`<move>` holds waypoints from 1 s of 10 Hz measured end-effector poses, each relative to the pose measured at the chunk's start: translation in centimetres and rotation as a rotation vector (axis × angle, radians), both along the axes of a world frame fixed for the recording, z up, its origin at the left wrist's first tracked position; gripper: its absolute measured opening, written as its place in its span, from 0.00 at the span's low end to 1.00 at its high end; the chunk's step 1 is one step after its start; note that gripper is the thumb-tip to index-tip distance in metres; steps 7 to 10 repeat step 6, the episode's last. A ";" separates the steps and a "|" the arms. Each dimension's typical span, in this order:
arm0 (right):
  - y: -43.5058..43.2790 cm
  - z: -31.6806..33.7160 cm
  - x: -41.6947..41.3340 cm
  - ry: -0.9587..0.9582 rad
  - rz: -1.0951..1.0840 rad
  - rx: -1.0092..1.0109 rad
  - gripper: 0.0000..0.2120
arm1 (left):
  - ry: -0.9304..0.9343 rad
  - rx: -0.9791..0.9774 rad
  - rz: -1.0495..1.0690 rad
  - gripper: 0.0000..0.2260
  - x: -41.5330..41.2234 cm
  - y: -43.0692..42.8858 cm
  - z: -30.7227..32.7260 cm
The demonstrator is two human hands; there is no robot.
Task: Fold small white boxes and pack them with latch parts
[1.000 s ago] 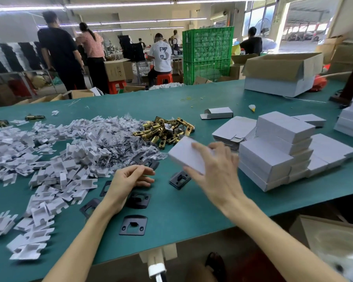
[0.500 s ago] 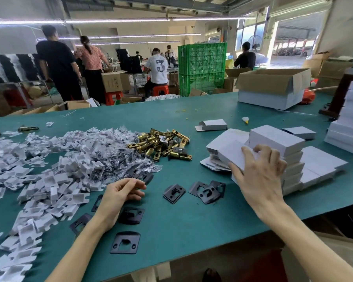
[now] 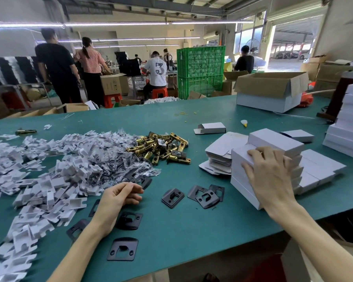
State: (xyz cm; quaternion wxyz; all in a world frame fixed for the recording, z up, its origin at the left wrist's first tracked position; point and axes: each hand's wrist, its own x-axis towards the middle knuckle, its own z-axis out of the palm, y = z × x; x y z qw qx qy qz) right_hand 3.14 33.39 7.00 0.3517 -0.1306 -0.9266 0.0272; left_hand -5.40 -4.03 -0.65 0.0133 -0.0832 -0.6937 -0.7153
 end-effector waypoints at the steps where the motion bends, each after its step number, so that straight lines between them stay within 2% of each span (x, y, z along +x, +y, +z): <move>1: 0.1 0.2 -0.1 -0.051 0.011 0.037 0.13 | 0.003 -0.017 0.018 0.12 0.1 0.1 0.2; 4: 1.0 2.4 0.1 -0.244 0.077 0.141 0.15 | 0.099 -0.225 0.130 0.11 0.6 1.0 1.1; 5: 0.4 2.5 0.8 -0.258 0.087 0.072 0.20 | 0.100 -0.254 0.221 0.12 1.3 1.1 1.9; 6: -0.8 3.2 1.8 -0.173 0.217 -0.084 0.24 | 0.159 -0.317 0.275 0.08 2.2 1.5 3.8; 10: -0.8 3.2 1.8 -0.173 0.217 -0.084 0.24 | 0.159 -0.317 0.275 0.08 2.2 1.5 3.8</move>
